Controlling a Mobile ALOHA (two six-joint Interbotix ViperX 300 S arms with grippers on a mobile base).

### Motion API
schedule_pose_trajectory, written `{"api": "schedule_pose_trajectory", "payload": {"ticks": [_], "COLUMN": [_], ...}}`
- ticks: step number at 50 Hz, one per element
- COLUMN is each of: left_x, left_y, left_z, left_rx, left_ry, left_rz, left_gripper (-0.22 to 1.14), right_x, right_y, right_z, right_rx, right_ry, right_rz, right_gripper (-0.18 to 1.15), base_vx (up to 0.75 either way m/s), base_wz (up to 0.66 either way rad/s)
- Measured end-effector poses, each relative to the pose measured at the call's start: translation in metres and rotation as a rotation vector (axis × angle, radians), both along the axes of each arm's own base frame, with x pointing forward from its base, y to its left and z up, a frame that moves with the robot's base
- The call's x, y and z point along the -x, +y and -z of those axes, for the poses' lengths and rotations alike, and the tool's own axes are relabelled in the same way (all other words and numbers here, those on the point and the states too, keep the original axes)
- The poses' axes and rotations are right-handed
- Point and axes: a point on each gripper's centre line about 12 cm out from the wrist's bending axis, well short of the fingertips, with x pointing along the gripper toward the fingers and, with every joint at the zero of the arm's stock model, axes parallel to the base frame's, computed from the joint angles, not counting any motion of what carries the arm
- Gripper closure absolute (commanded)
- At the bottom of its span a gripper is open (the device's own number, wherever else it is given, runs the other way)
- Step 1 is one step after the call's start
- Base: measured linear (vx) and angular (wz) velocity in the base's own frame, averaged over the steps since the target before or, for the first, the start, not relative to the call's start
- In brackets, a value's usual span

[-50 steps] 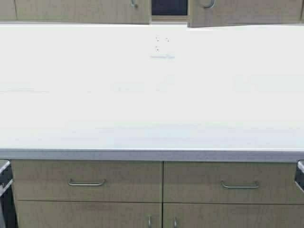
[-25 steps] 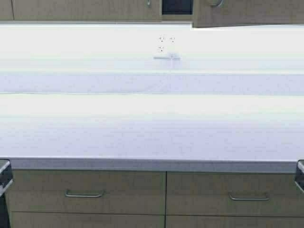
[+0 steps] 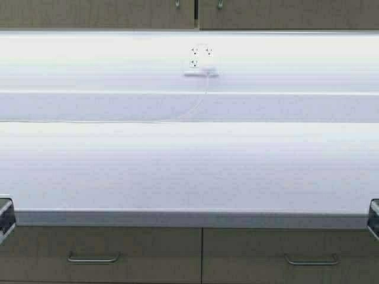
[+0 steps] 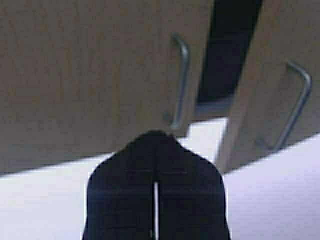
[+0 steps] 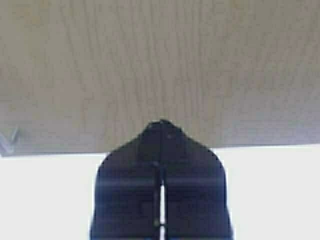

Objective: Open the cabinet, put the pot inside, then close it

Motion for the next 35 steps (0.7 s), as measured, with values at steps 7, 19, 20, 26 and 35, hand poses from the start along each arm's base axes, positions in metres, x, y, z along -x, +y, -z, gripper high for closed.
{"api": "schedule_pose_trajectory", "payload": {"ticks": [7,19,20,26,35], "left_x": [0.002,0.002,0.002,0.002,0.000], "left_y": [-0.001,0.001,0.002,0.001,0.001], "left_z": [0.008,0.013,0.013,0.014,0.016], "left_rx": [-0.008,-0.010,-0.009,-0.010,-0.012], "left_ry": [0.010,0.014,0.013,0.012,0.015], "left_rz": [0.002,-0.009,-0.012,-0.013,-0.014], "left_gripper": [0.89,0.89,0.89,0.89,0.89], "right_x": [0.016,0.019,0.019,0.019,0.019], "right_y": [0.002,0.000,0.000,-0.001,-0.001], "right_z": [-0.008,-0.008,-0.007,-0.006,-0.003], "right_rx": [-0.003,-0.003,-0.001,0.000,0.002], "right_ry": [-0.025,-0.011,-0.009,-0.006,0.002], "right_rz": [-0.016,-0.009,-0.008,-0.007,-0.006], "right_gripper": [0.91,0.91,0.91,0.91,0.91], "base_vx": [0.08,0.06,0.05,0.04,0.03], "base_wz": [0.00,-0.01,0.00,0.00,0.00]}}
